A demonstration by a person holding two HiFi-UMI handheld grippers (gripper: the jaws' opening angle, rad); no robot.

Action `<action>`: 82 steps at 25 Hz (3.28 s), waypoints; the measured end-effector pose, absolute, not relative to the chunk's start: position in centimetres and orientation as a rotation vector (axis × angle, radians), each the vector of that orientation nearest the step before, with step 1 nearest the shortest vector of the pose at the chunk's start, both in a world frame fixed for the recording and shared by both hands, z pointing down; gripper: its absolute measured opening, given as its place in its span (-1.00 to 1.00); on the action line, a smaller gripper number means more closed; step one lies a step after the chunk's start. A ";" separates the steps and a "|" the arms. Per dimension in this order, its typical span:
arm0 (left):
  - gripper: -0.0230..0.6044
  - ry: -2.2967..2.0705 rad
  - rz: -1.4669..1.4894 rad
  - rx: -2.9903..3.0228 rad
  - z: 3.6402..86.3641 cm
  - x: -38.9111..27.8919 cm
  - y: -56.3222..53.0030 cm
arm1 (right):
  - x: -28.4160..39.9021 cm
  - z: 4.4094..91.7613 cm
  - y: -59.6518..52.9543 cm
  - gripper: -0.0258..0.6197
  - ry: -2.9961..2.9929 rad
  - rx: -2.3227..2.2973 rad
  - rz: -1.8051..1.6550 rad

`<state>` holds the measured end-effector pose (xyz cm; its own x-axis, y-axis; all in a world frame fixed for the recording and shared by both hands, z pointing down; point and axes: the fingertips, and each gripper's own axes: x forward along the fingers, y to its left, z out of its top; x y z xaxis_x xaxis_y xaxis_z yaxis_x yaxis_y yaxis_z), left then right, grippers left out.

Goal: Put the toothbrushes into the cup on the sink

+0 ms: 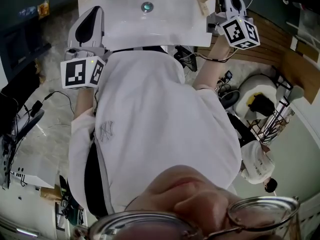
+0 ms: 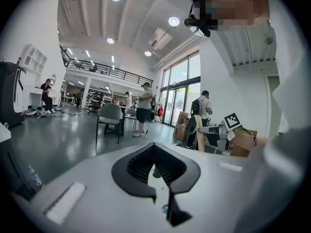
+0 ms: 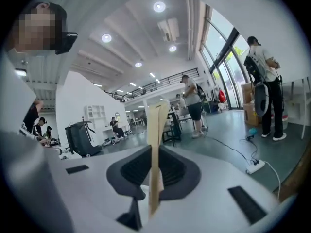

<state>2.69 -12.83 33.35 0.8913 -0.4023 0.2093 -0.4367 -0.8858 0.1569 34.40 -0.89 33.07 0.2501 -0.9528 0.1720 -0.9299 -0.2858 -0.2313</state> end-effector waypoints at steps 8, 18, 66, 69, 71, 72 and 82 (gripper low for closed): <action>-0.90 -0.665 0.211 2.871 33.0 -1.1 -14.7 | 30.3 27.7 -2.7 -0.79 1.703 -2.431 -0.157; -0.90 -0.652 0.163 2.895 31.5 -2.6 -15.2 | 24.8 23.0 -6.2 -0.79 1.743 -2.163 -0.051; -0.90 -0.994 0.169 2.810 32.1 -5.4 -23.5 | 11.4 31.6 -29.3 -0.79 2.247 -1.691 -0.322; -0.90 -1.005 0.178 2.796 32.5 -5.6 -23.9 | 10.7 32.7 -30.4 -0.79 2.279 -1.695 -0.337; -0.90 -1.012 0.183 2.783 32.8 -5.9 -24.2 | 10.2 33.4 -31.1 -0.79 2.297 -1.700 -0.353; -0.90 -1.014 0.185 2.777 32.9 -6.0 -24.3 | 10.0 33.8 -31.4 -0.79 2.307 -1.705 -0.360; -0.90 -1.067 0.203 2.719 34.3 -7.3 -24.9 | 8.0 37.7 -33.6 -0.79 2.383 -1.690 -0.421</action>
